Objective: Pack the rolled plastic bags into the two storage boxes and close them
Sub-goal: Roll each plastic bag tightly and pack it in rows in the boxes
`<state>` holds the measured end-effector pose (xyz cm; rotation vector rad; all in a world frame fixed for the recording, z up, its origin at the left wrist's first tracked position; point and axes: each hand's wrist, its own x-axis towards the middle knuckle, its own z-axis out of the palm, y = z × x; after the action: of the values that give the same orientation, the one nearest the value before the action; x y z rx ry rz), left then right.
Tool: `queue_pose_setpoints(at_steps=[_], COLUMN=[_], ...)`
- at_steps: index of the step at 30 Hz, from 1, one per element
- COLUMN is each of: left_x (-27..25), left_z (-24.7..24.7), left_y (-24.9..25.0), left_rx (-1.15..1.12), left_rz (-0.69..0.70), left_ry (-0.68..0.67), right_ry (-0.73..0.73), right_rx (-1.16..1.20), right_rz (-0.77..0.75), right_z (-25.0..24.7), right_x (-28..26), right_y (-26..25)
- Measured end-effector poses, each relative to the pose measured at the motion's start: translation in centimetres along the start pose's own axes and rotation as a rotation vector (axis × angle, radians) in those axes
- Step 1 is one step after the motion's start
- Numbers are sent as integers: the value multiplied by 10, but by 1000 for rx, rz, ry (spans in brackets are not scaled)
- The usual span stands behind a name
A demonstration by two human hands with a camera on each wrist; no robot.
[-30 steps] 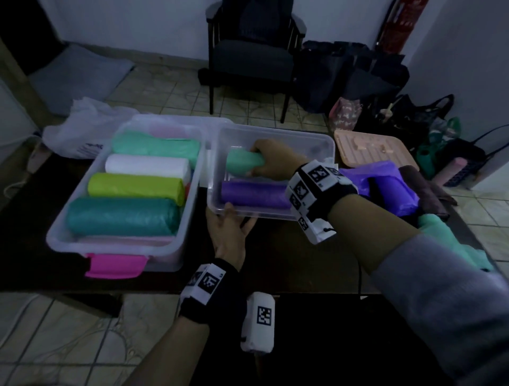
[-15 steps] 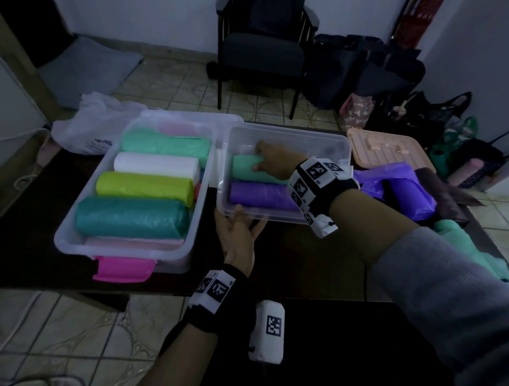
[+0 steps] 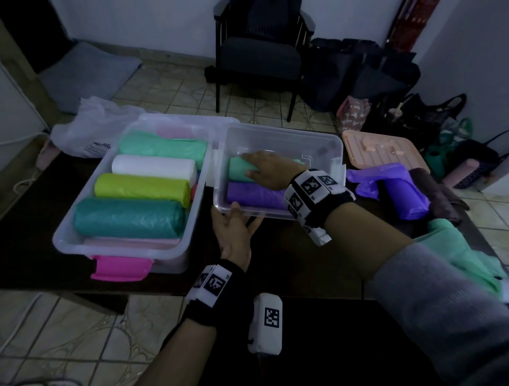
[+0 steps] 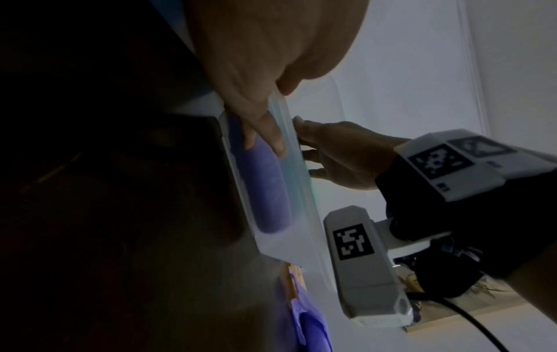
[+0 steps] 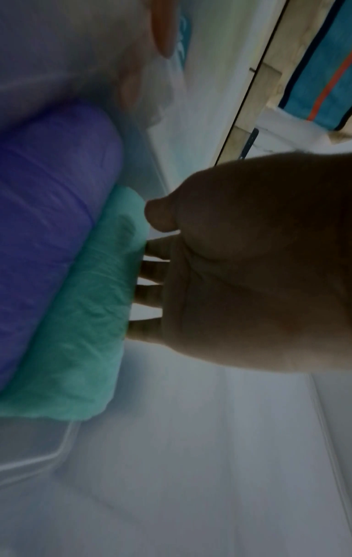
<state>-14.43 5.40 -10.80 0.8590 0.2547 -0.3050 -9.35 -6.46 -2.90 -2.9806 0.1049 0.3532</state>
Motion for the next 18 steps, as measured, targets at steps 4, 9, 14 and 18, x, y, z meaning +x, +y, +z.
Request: queue_pose_setpoints(at_steps=[4,9,14,18], left_x=[0,4,5,12], left_z=[2,9,23,35], left_y=[0,4,12,19], left_rx=[7,38,29,61], left_rz=[-1,-9,-33,-45], left_ry=[21,48,59,110], right_ry=[121,613,588,443], right_rx=[73,76,311,551], right_rz=[-14,78,419,459], right_z=[4,0,11,19], right_x=[-13,-48,-73,-79], right_y=[5,32,68,86])
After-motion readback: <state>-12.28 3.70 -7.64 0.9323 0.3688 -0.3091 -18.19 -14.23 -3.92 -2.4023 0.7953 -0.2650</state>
